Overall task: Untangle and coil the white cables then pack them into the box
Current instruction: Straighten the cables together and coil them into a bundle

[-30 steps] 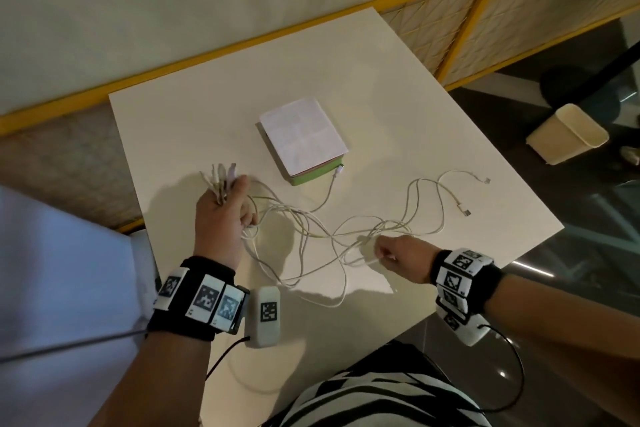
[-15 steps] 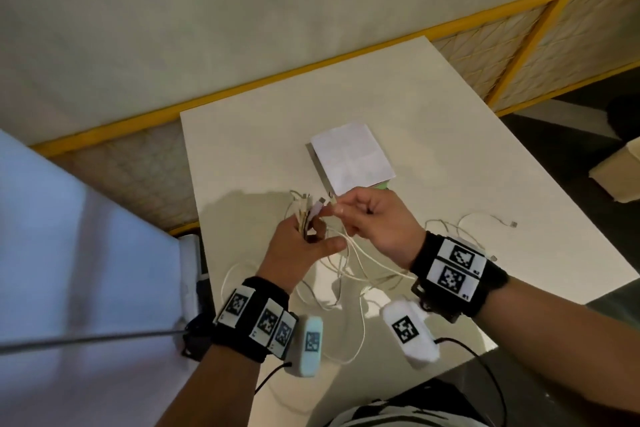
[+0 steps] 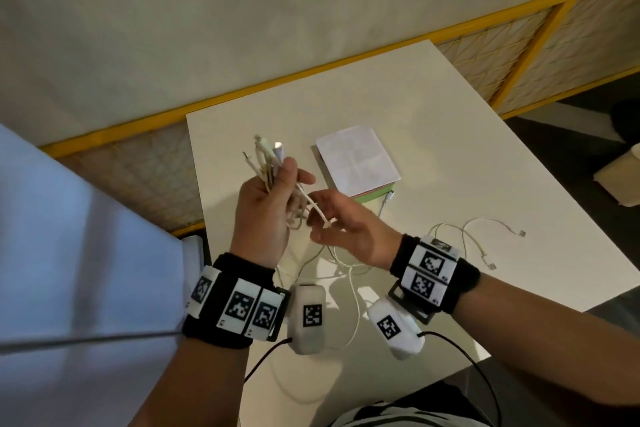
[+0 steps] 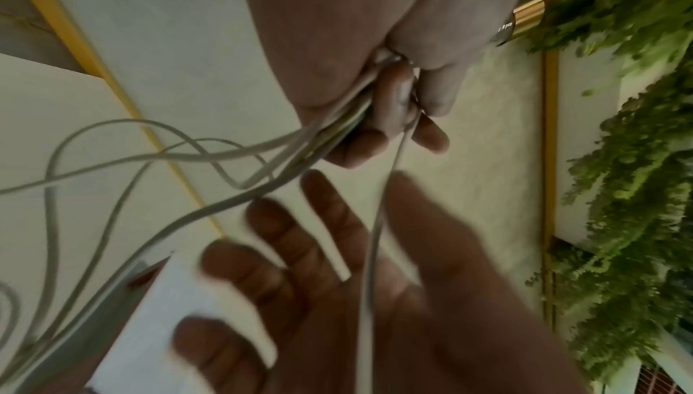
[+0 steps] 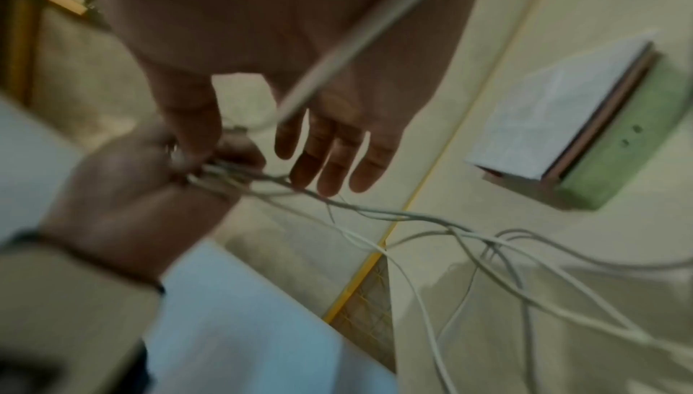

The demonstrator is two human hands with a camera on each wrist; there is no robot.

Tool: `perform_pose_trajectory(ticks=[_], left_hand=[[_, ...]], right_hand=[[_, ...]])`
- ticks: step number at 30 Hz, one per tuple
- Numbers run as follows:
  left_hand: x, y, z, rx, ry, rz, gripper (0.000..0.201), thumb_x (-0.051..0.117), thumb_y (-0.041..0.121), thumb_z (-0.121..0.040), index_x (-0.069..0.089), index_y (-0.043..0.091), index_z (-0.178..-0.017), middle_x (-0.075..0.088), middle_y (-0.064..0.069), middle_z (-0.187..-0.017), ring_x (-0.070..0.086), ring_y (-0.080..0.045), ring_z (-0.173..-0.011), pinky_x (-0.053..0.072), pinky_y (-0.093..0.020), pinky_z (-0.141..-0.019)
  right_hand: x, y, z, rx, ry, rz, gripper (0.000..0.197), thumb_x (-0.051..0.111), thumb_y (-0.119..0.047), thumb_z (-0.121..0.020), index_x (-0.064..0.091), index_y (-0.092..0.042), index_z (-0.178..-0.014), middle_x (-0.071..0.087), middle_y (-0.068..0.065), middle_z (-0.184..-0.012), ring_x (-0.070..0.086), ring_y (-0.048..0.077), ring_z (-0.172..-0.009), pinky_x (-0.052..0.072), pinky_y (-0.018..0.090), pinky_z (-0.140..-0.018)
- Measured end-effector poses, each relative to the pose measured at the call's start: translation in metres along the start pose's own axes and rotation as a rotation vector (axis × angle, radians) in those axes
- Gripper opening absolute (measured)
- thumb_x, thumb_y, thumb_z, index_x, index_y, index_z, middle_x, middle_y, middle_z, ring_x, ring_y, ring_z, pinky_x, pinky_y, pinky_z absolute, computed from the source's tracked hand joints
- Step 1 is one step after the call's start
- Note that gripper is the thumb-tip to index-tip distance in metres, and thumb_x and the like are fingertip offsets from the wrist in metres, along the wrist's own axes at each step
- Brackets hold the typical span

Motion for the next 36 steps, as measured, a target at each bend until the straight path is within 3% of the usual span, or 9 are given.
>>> perform_pose_trajectory(ticks=[4, 10, 12, 17, 20, 24, 27, 30, 36], left_hand=[[-0.005, 0.013, -0.009, 0.092, 0.106, 0.000, 0.044, 0.044, 0.041, -0.090, 0.066, 0.028, -0.055, 0.050, 0.011, -0.048, 0.045, -0.006, -0.047, 0.036, -0.032, -0.059], [-0.011, 0.025, -0.012, 0.020, 0.127, 0.438, 0.048, 0.035, 0.040, -0.098, 0.047, 0.017, -0.058, 0.060, 0.003, -0.058, 0.062, -0.018, -0.072, 0.054, -0.044, -0.083], [-0.017, 0.033, -0.012, 0.021, 0.111, 0.520, 0.049, 0.032, 0.042, -0.099, 0.045, 0.016, -0.060, 0.049, 0.004, -0.047, 0.051, -0.015, -0.051, 0.056, -0.034, -0.067], [-0.031, 0.023, -0.010, -0.063, 0.150, 0.431, 0.050, 0.036, 0.044, -0.098, 0.039, 0.021, -0.053, 0.028, 0.009, -0.040, 0.021, -0.005, -0.032, 0.019, -0.015, -0.037], [-0.027, -0.010, -0.005, -0.206, 0.202, 0.365, 0.056, 0.047, 0.034, -0.096, 0.036, 0.023, -0.042, 0.025, 0.010, -0.037, 0.020, -0.005, -0.030, 0.015, -0.015, -0.035], [-0.025, -0.047, 0.001, -0.322, 0.307, 0.335, 0.046, 0.051, 0.022, -0.095, 0.035, 0.021, -0.052, 0.025, 0.008, -0.039, 0.020, -0.007, -0.031, 0.019, -0.017, -0.034], [-0.027, -0.054, 0.005, -0.331, 0.362, 0.270, 0.042, 0.053, 0.026, -0.094, 0.039, 0.018, -0.055, 0.031, 0.005, -0.041, 0.026, -0.009, -0.032, 0.023, -0.019, -0.036], [-0.027, -0.048, 0.007, -0.278, 0.329, 0.282, 0.054, 0.044, 0.030, -0.099, 0.036, 0.023, -0.045, 0.026, 0.009, -0.037, 0.021, -0.007, -0.030, 0.020, -0.016, -0.035], [-0.030, -0.051, 0.013, -0.225, 0.248, 0.247, 0.048, 0.034, 0.047, -0.097, 0.058, 0.013, -0.074, 0.028, 0.007, -0.036, 0.019, -0.008, -0.030, 0.016, -0.016, -0.037]], right_hand=[[0.008, 0.007, -0.001, -0.018, 0.044, 0.160, 0.019, 0.048, -0.016, -0.095, 0.048, -0.035, -0.098, 0.053, -0.004, -0.062, 0.052, 0.011, -0.053, 0.045, 0.021, -0.056], [-0.003, 0.047, 0.013, 0.132, -0.054, 0.476, 0.020, 0.049, -0.031, -0.094, 0.063, -0.017, -0.094, 0.067, 0.002, -0.083, 0.058, 0.020, -0.068, 0.045, 0.028, -0.067], [-0.019, 0.067, 0.019, 0.194, 0.000, 0.544, 0.019, 0.051, -0.026, -0.093, 0.065, -0.013, -0.091, 0.063, 0.000, -0.075, 0.053, 0.015, -0.063, 0.039, 0.023, -0.062], [-0.063, 0.106, 0.030, 0.472, 0.106, 0.647, 0.005, 0.062, -0.030, -0.085, 0.057, -0.030, -0.083, 0.054, -0.005, -0.073, 0.057, 0.025, -0.079, 0.039, 0.026, -0.071], [-0.048, 0.093, 0.019, 0.409, -0.045, 0.582, 0.080, 0.077, -0.031, -0.066, 0.036, -0.028, -0.135, 0.047, 0.003, -0.127, 0.045, 0.023, -0.121, 0.040, 0.037, -0.102], [-0.006, 0.024, 0.003, 0.132, -0.345, 0.538, 0.116, 0.077, -0.016, -0.069, -0.008, -0.028, -0.147, 0.002, 0.002, -0.158, -0.004, 0.017, -0.145, 0.003, 0.038, -0.114], [0.010, -0.007, -0.012, -0.021, -0.462, 0.933, 0.116, 0.074, -0.014, -0.066, -0.009, -0.026, -0.147, 0.027, 0.008, -0.150, 0.020, 0.023, -0.140, 0.007, 0.046, -0.115], [-0.006, 0.003, -0.012, 0.134, -0.499, 1.154, 0.103, 0.066, -0.009, -0.074, -0.004, -0.025, -0.147, 0.039, 0.011, -0.141, 0.034, 0.028, -0.132, 0.014, 0.056, -0.113], [-0.033, -0.001, -0.007, 0.126, -0.407, 1.182, 0.072, 0.047, 0.001, -0.079, 0.025, -0.023, -0.144, 0.046, 0.010, -0.135, 0.046, 0.029, -0.123, 0.041, 0.042, -0.099]])
Point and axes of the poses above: each hand's wrist, its own z-axis away from the middle knuckle, its own x-axis out of the palm, y = z × x, the point moved 5 cm from there along -z, towards the middle knuckle
